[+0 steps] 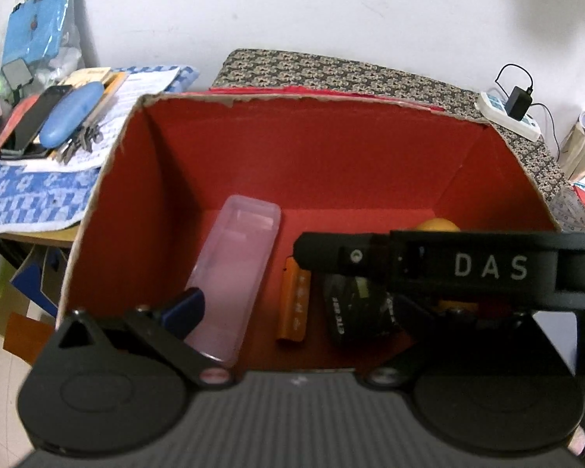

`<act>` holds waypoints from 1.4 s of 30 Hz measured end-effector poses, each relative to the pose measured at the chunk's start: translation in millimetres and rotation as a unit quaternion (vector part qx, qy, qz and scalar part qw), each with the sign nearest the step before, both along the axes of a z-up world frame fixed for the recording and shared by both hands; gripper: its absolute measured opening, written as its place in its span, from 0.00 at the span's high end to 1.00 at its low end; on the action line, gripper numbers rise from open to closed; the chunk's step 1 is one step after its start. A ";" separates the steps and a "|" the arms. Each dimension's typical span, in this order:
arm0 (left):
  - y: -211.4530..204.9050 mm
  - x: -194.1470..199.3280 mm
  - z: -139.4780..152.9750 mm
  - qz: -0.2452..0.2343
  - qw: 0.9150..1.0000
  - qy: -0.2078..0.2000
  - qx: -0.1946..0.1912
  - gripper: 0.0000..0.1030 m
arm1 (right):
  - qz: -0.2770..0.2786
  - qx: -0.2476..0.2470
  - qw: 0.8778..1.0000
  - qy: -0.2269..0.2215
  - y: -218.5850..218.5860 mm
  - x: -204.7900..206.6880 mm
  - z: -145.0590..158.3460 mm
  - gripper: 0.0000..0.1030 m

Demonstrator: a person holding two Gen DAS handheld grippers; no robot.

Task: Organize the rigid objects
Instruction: 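Lower the clear container into the red box and open the right gripper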

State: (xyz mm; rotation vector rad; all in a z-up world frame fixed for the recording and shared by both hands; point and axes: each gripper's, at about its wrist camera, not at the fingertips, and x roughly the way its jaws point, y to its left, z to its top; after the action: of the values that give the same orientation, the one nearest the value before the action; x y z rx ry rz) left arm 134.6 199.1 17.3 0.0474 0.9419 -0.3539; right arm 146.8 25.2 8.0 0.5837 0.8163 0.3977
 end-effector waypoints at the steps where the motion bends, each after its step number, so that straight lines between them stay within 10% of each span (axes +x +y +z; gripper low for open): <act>1: -0.1 0.3 -0.7 0.000 1.000 0.000 0.001 0.01 | 0.000 -0.004 1.000 -0.002 0.7 -0.1 0.0 0.81; 42: -12.3 12.7 11.9 -0.030 0.994 -0.042 0.098 0.00 | -0.033 0.035 0.998 0.047 -9.6 4.8 -8.5 0.81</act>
State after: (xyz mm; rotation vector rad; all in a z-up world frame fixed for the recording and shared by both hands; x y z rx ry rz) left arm 147.3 186.8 29.2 0.2694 0.8908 -0.3110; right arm 151.6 15.6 -0.5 0.6972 0.8742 0.3412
